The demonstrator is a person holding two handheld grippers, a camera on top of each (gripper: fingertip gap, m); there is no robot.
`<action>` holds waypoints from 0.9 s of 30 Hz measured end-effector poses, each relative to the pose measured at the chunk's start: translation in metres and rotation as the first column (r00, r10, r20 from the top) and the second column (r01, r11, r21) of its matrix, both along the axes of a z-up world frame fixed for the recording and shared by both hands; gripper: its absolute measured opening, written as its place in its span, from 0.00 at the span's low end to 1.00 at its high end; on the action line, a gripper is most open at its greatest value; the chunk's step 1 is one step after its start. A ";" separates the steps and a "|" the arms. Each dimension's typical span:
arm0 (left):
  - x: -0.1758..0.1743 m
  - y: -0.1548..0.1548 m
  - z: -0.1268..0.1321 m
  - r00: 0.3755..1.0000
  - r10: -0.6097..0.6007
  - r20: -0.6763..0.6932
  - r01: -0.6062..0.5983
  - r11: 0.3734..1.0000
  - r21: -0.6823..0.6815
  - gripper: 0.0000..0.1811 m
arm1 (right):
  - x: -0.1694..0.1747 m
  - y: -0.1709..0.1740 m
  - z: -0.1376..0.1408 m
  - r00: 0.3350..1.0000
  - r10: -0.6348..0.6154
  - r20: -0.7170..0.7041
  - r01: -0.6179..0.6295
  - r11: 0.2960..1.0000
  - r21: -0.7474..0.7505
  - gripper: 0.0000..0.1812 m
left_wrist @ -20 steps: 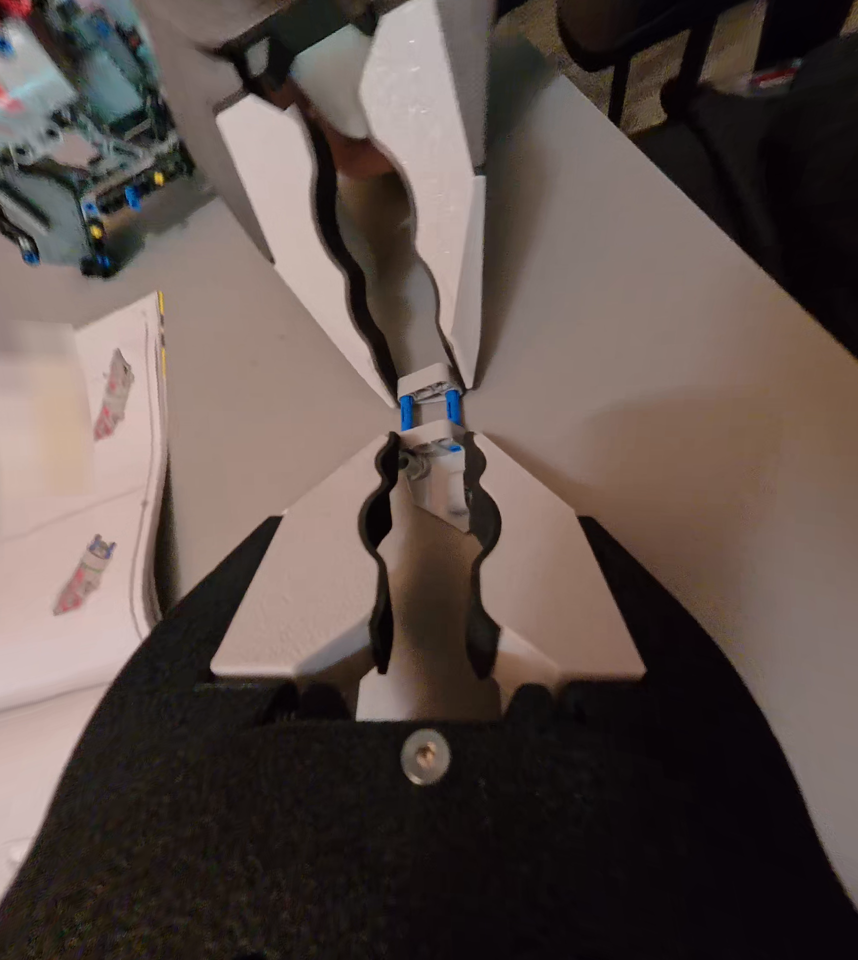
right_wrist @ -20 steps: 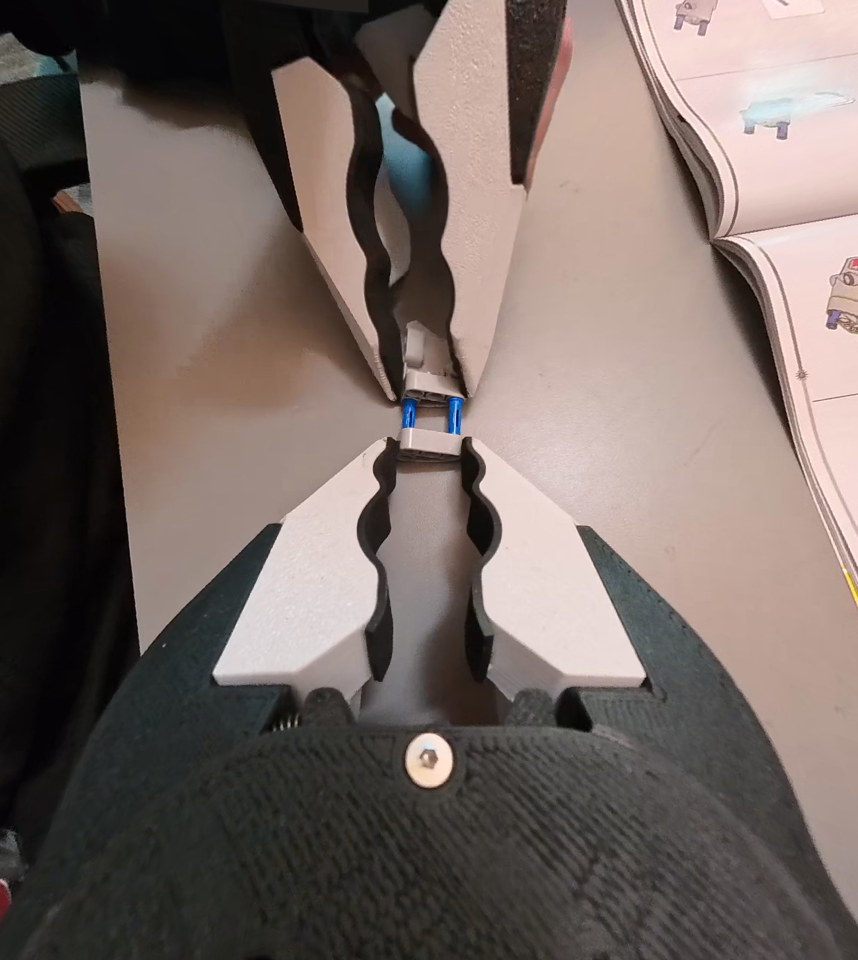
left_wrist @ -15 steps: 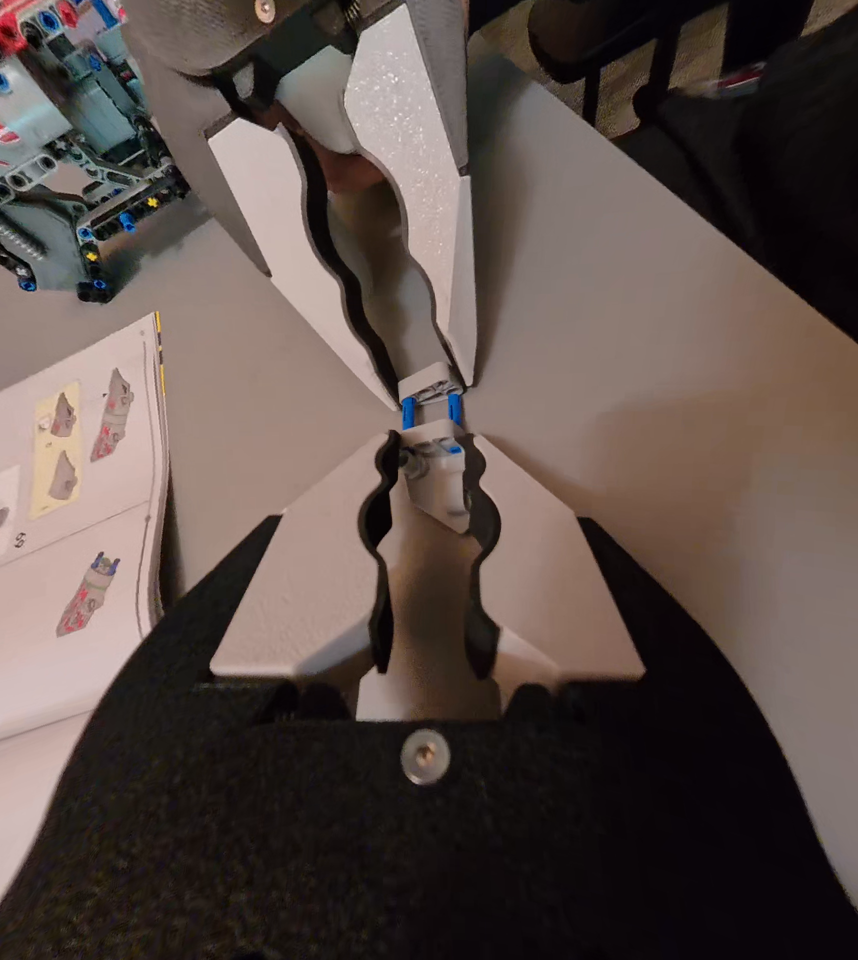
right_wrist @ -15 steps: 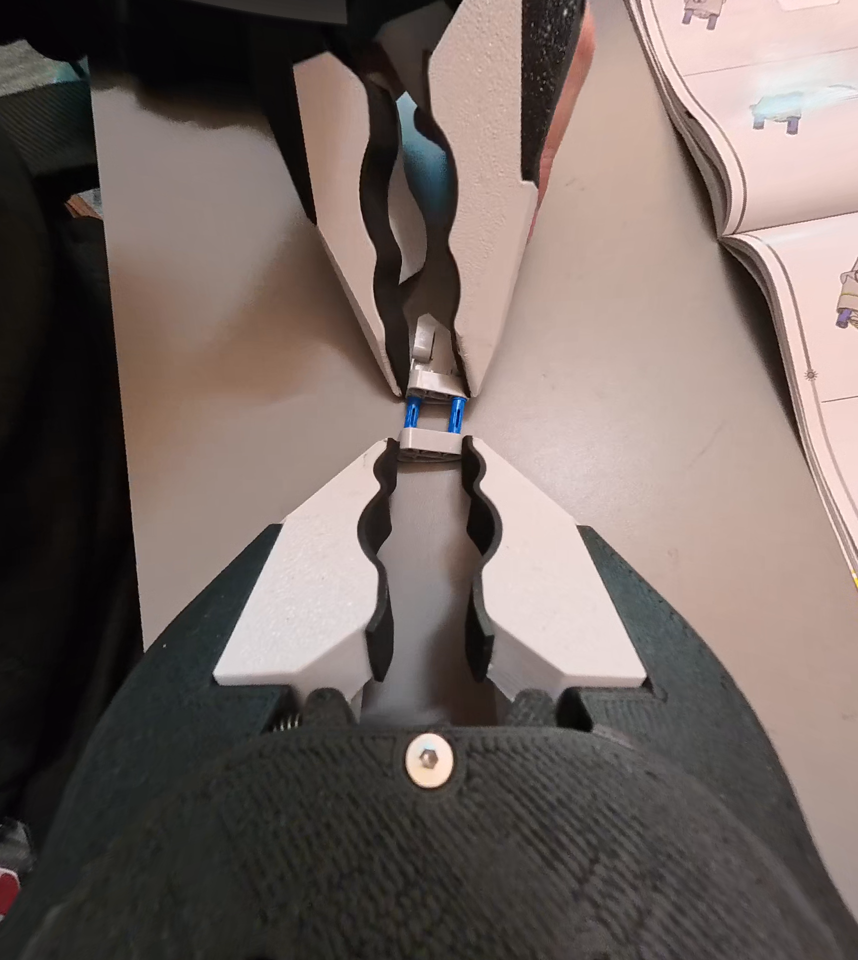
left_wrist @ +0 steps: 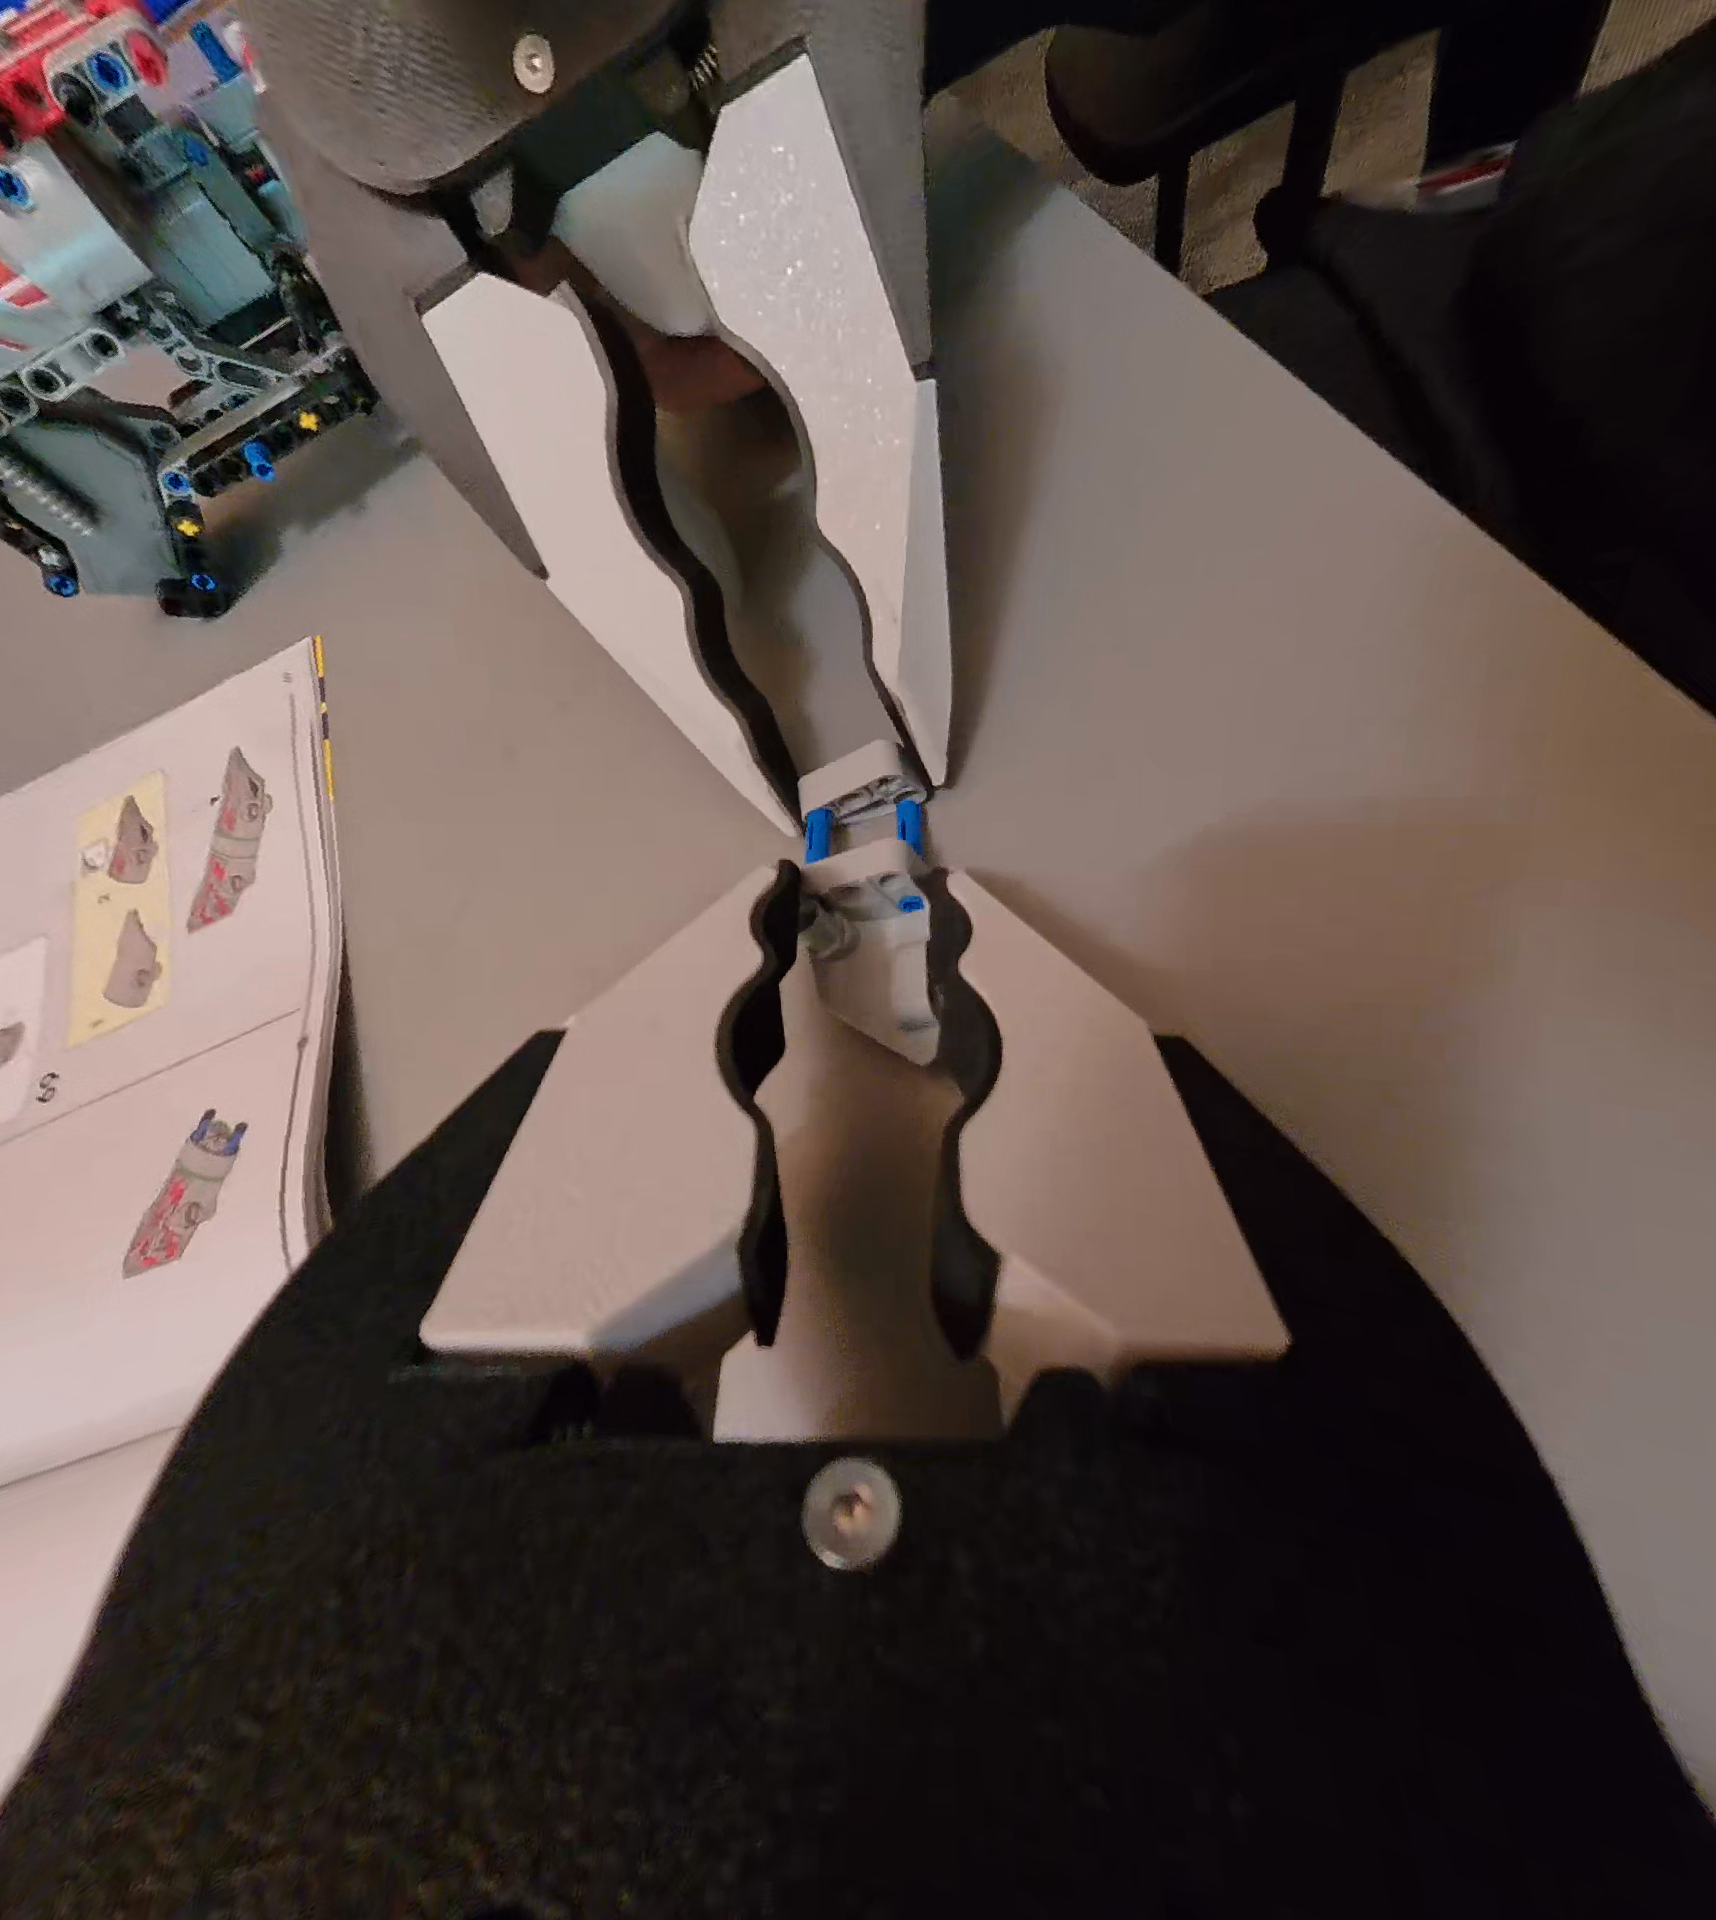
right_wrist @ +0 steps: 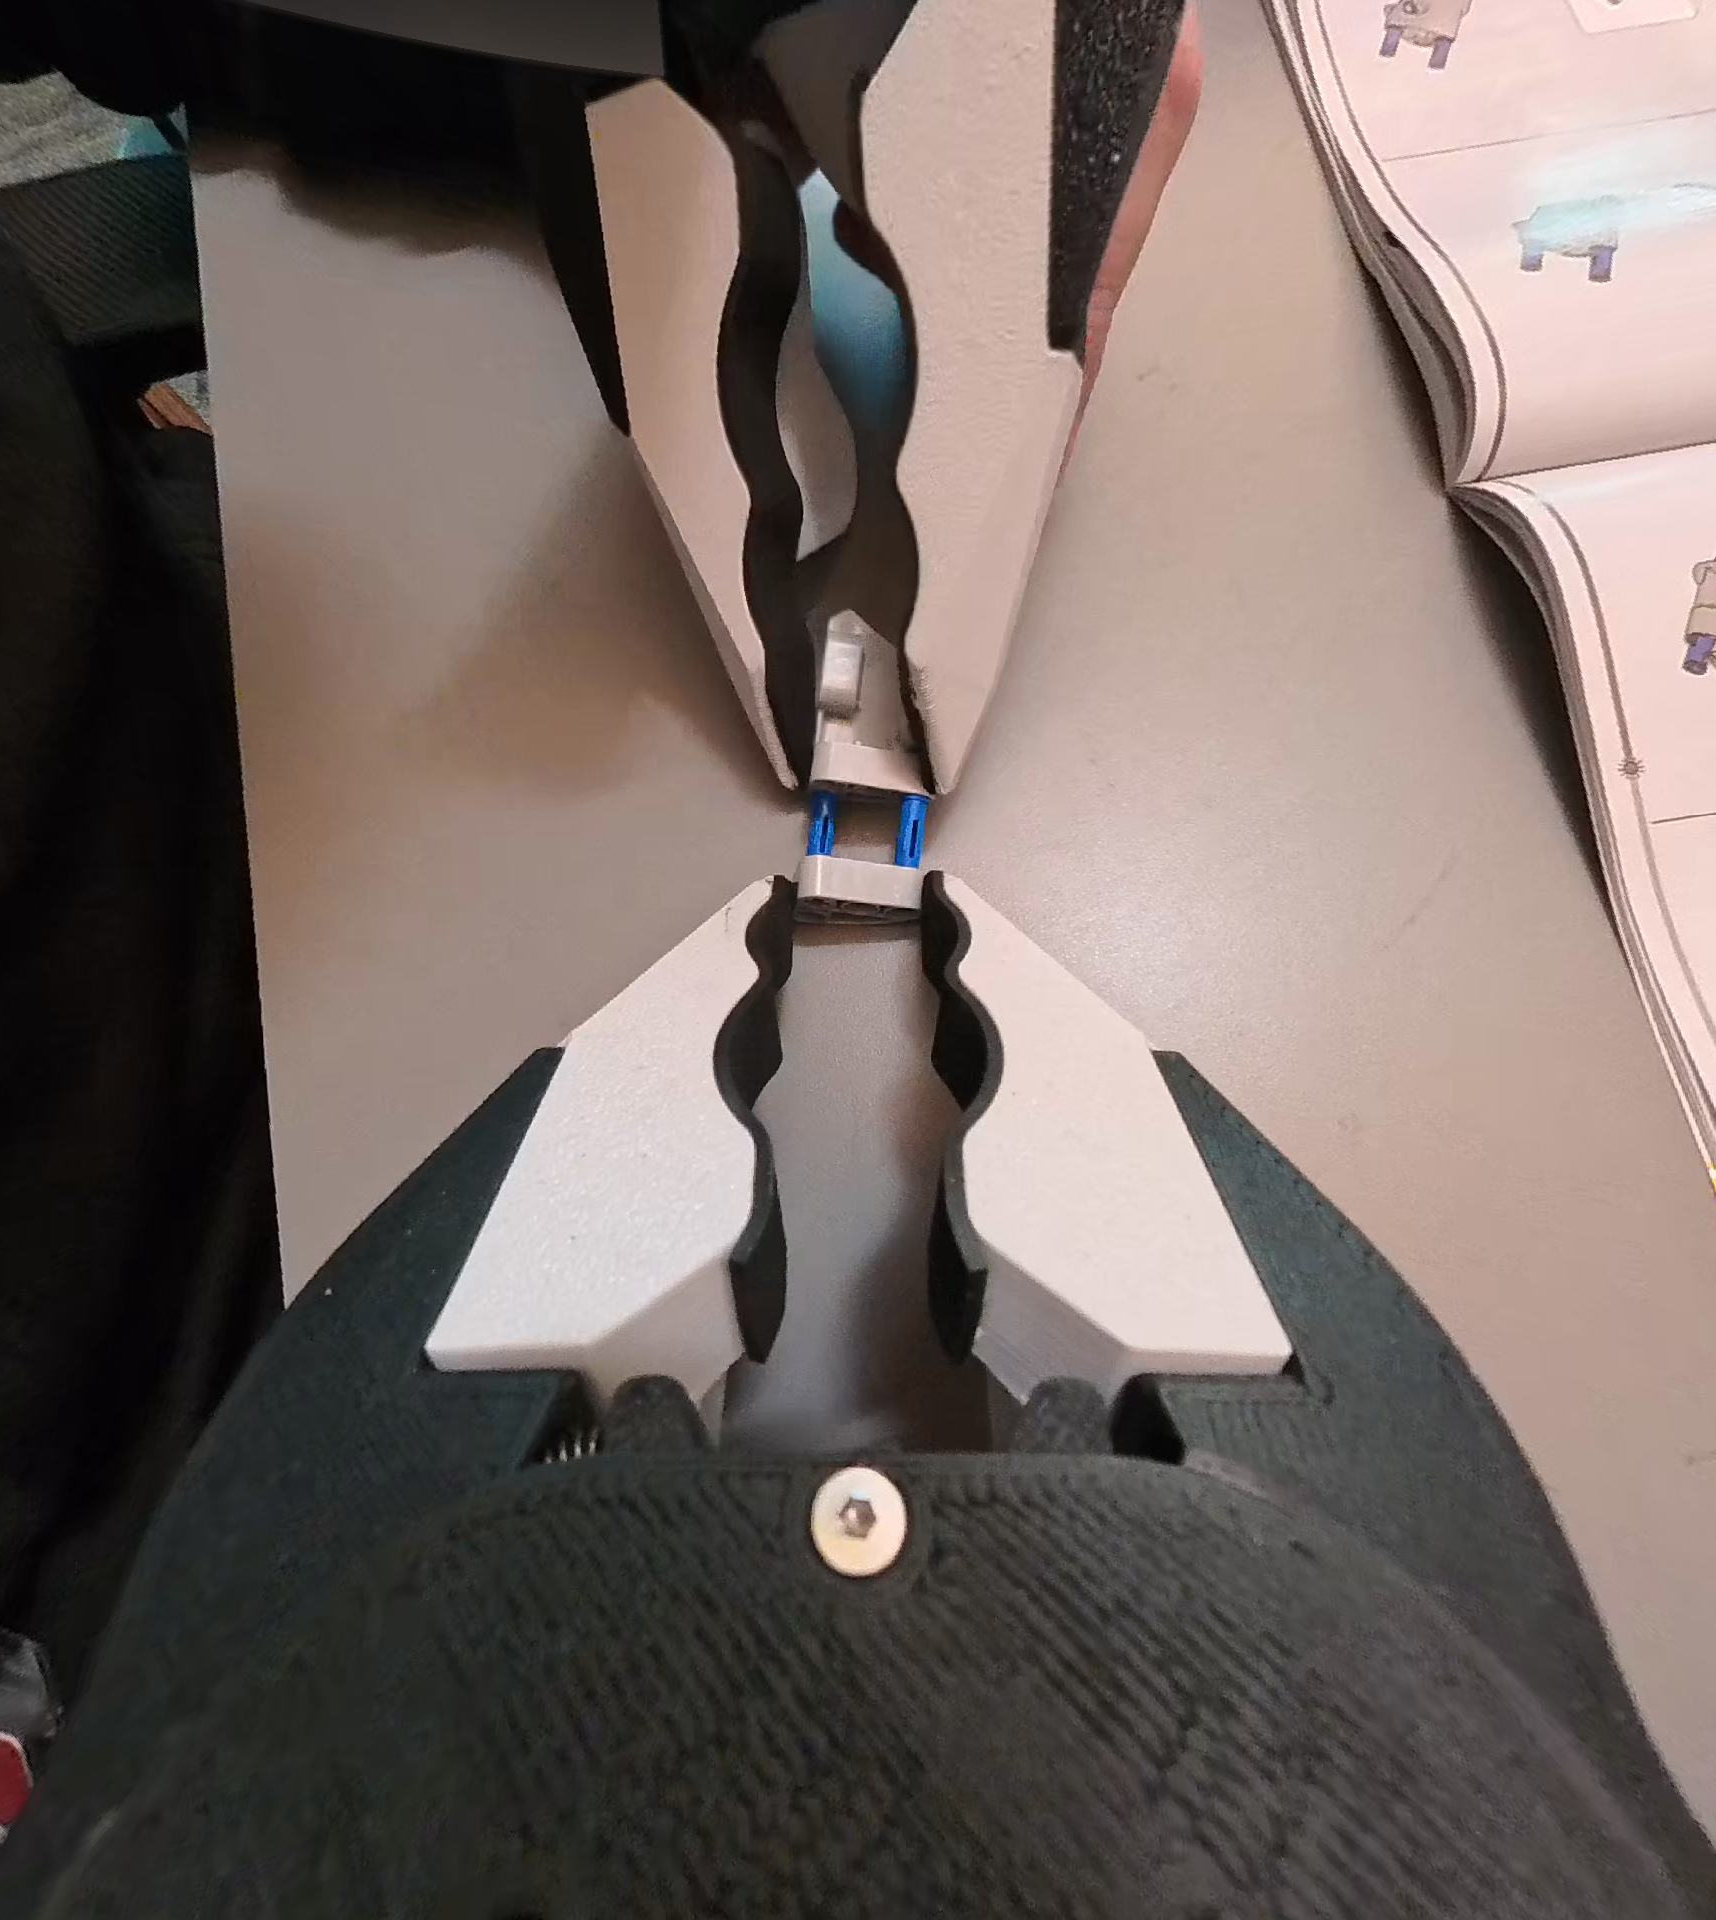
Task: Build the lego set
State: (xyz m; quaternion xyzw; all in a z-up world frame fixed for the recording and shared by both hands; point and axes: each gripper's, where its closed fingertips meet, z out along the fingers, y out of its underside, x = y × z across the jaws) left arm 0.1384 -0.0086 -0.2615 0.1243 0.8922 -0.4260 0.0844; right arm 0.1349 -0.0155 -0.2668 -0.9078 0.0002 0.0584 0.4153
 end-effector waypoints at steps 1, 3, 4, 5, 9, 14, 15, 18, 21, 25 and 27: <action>0.000 0.000 -0.001 1.000 -0.002 0.011 0.002 1.000 0.005 0.12 | 0.000 0.000 0.000 1.000 0.001 0.000 -0.001 1.000 0.000 0.13; 0.000 0.000 -0.002 1.000 0.010 -0.016 -0.010 1.000 0.010 0.12 | 0.000 0.000 0.000 1.000 0.003 0.000 -0.003 1.000 0.001 0.13; 0.000 0.000 -0.002 0.998 0.025 -0.062 -0.025 1.000 0.010 0.12 | 0.000 0.000 0.000 1.000 0.004 0.001 -0.004 1.000 0.001 0.13; 0.000 0.000 -0.001 0.993 0.040 -0.109 -0.039 0.999 0.010 0.12 | 0.000 0.000 0.000 1.000 0.004 0.003 -0.004 1.000 0.000 0.13; -0.001 0.000 -0.001 0.974 0.090 -0.207 -0.087 0.996 0.025 0.12 | 0.000 0.000 0.000 1.000 0.005 -0.001 -0.005 1.000 0.001 0.13; -0.002 -0.001 -0.004 0.942 0.162 -0.296 -0.151 0.987 0.059 0.12 | 0.000 0.000 0.000 1.000 0.005 0.010 -0.005 1.000 0.001 0.13; -0.002 -0.001 -0.005 0.930 0.181 -0.320 -0.168 0.983 0.067 0.12 | 0.000 0.000 0.000 1.000 0.005 0.009 -0.005 1.000 0.001 0.13; -0.002 -0.001 -0.004 0.919 0.193 -0.345 -0.181 0.981 0.068 0.12 | -0.001 0.000 0.000 1.000 0.005 0.008 -0.005 1.000 0.001 0.13; -0.002 -0.002 -0.004 0.961 0.143 -0.235 -0.135 0.990 0.052 0.12 | -0.001 0.000 0.000 1.000 0.005 0.007 -0.005 1.000 0.000 0.13; -0.002 -0.004 -0.004 0.988 0.087 -0.127 -0.083 0.996 0.037 0.11 | -0.001 0.000 0.000 1.000 0.007 0.007 -0.007 1.000 0.000 0.13; -0.004 -0.007 -0.001 0.999 0.019 -0.048 -0.019 1.000 0.004 0.08 | -0.001 0.001 0.000 1.000 0.013 0.002 -0.013 1.000 0.001 0.13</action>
